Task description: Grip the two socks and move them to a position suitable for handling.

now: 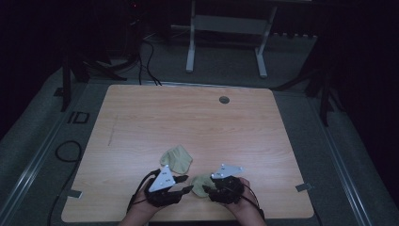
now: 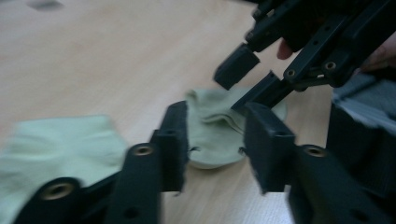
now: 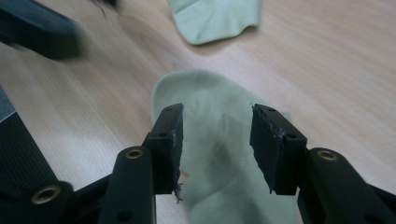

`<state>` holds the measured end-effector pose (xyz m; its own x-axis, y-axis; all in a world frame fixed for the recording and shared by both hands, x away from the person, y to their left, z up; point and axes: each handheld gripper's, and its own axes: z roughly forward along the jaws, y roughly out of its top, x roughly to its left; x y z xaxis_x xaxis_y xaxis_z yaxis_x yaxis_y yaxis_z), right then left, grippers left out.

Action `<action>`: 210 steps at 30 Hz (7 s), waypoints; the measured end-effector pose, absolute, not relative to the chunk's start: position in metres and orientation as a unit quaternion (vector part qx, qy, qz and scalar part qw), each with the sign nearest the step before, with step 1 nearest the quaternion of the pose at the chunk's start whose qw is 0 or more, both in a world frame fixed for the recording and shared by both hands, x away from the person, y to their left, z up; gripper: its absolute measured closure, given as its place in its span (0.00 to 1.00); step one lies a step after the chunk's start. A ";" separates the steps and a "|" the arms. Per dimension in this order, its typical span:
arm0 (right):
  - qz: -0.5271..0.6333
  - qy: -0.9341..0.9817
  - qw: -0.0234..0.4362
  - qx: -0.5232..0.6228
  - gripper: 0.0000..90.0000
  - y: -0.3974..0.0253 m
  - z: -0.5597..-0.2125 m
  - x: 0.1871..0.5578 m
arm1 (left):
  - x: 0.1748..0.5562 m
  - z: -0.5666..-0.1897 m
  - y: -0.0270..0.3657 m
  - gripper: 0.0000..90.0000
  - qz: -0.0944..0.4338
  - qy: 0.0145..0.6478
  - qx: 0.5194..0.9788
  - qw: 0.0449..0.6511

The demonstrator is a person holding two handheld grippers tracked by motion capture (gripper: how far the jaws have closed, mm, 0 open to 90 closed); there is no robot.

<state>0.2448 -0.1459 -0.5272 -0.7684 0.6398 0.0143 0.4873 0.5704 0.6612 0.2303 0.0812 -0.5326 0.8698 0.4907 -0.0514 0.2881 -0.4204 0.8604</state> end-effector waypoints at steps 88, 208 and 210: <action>0.281 0.849 0.116 0.433 0.99 -0.257 -0.547 0.300 | 0.272 -0.566 0.034 0.99 0.094 0.269 0.885 0.368; 0.260 0.865 0.162 0.397 0.91 -0.136 -0.496 0.397 | 0.232 -0.567 0.171 0.16 0.140 0.422 0.804 0.395; 0.254 0.864 0.159 0.404 0.91 -0.138 -0.506 0.397 | 0.232 -0.567 0.169 0.16 0.136 0.420 0.805 0.395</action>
